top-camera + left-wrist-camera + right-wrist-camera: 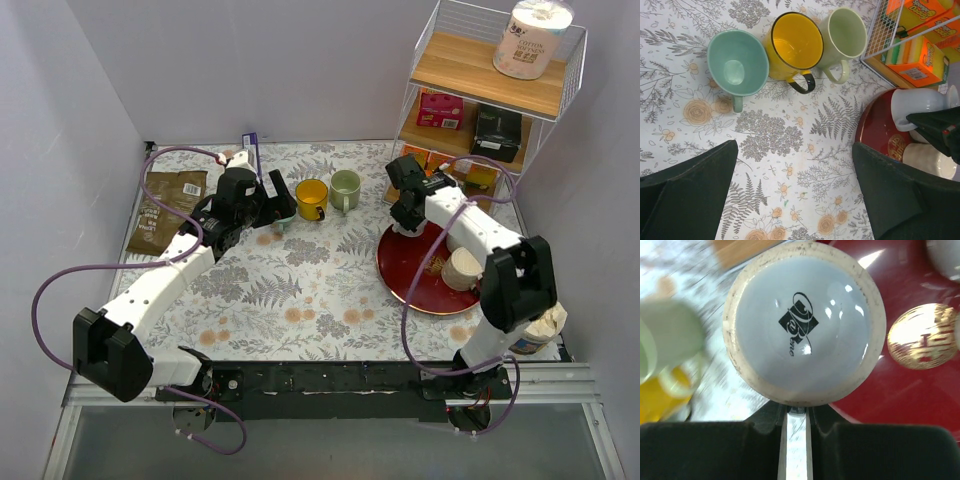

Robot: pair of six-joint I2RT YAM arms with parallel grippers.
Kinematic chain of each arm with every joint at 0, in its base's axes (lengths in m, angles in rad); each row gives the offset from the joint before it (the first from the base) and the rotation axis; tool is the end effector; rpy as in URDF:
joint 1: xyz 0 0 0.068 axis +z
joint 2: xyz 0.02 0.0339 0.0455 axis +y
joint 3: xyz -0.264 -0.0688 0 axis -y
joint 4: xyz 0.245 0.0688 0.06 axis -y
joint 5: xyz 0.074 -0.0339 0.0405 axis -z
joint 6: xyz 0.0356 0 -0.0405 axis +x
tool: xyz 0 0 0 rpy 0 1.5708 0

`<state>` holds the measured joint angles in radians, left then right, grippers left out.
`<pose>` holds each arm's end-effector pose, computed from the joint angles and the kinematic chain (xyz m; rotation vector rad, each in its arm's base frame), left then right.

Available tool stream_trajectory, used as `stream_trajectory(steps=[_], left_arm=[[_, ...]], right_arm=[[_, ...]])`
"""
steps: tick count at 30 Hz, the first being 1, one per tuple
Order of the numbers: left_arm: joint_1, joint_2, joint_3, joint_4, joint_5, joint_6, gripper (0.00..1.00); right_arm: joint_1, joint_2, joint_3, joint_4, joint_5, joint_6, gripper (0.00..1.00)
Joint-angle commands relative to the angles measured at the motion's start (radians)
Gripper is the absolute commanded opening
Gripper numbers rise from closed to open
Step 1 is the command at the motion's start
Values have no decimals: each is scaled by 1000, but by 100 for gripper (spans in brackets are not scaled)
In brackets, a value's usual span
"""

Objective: Turn the mug right side up

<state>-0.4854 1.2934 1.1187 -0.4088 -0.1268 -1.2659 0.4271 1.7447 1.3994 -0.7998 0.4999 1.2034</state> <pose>0.2592 -0.1316 0.3237 -0.9399 2.0800 -0.8499 0.3347 0.1336 0.2512 1.0712 2.2561 -0.0442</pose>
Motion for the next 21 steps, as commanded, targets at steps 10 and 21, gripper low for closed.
stream_trajectory(steps=[10, 21], left_arm=[[4, -111, 26, 216, 393, -21, 98], [4, -123, 24, 721, 705, -197, 98]], right_arm=[[48, -389, -201, 974, -768, -292, 1], [52, -353, -88, 1519, -1006, -162, 1]])
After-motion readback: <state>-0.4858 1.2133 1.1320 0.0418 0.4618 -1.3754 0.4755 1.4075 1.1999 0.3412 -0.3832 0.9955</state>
